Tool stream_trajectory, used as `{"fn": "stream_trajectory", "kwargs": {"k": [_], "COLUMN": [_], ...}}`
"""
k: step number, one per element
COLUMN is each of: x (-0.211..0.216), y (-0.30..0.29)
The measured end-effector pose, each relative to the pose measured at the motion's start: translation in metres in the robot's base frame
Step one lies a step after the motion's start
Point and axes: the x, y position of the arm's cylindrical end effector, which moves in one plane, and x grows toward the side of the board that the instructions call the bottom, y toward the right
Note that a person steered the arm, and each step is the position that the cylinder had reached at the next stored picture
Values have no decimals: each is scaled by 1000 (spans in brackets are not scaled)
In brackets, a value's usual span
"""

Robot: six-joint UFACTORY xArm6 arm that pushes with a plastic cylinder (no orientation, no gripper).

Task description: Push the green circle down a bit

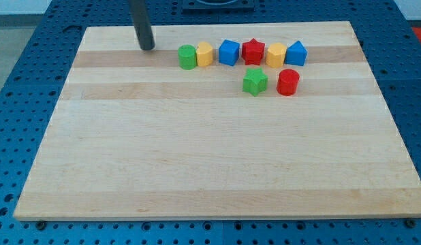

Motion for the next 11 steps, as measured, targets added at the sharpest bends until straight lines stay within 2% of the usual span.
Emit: {"fn": "stream_trajectory", "kwargs": {"k": [4,6,9,11], "x": [36,7,41,43], "y": [47,44,94,82]}}
